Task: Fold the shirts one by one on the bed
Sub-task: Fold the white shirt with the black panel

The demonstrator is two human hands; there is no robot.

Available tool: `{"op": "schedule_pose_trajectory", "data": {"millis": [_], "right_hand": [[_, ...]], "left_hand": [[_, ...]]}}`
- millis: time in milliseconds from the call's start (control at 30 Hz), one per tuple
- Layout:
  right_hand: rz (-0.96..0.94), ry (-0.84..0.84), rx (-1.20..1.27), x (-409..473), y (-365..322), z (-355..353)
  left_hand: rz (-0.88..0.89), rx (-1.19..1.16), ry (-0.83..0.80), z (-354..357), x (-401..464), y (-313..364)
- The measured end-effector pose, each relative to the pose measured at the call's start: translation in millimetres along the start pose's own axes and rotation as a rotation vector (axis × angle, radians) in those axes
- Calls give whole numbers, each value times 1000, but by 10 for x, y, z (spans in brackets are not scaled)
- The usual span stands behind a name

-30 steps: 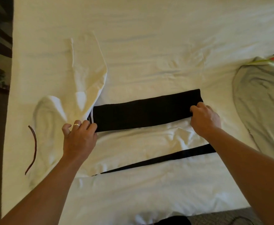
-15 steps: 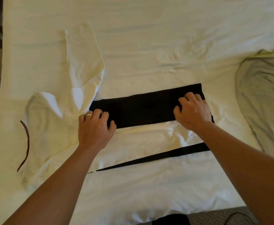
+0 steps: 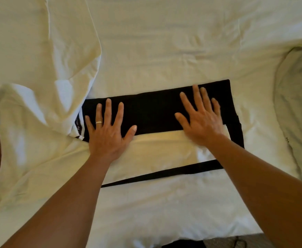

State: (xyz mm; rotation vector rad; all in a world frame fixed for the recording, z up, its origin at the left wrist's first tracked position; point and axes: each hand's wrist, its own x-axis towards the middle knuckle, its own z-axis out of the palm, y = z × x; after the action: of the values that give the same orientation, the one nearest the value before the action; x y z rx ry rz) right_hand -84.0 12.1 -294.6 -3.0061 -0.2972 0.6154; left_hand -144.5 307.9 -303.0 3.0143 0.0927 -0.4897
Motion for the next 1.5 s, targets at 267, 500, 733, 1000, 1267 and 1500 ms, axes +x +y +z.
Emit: {"op": "schedule_pose_trajectory", "data": {"millis": [267, 500, 733, 1000, 1267, 1500], "right_hand": [[223, -53, -32, -20, 260, -221], [87, 36, -102, 263, -798, -625], [-1, 110, 169, 893, -2218, -882], [459, 121, 688, 1790, -3153, -914], [652, 329, 1030, 2038, -3345, -972], [476, 316, 1031, 1817, -3627, -1208]], "left_hand": [[-16, 21, -76, -222, 15, 73], [194, 80, 349, -583, -155, -689], [28, 63, 191, -498, -444, -2036], [49, -20, 44, -153, -431, -2711], [15, -117, 23, -4, -394, -2735], [15, -117, -35, -77, -361, -2755]]}}
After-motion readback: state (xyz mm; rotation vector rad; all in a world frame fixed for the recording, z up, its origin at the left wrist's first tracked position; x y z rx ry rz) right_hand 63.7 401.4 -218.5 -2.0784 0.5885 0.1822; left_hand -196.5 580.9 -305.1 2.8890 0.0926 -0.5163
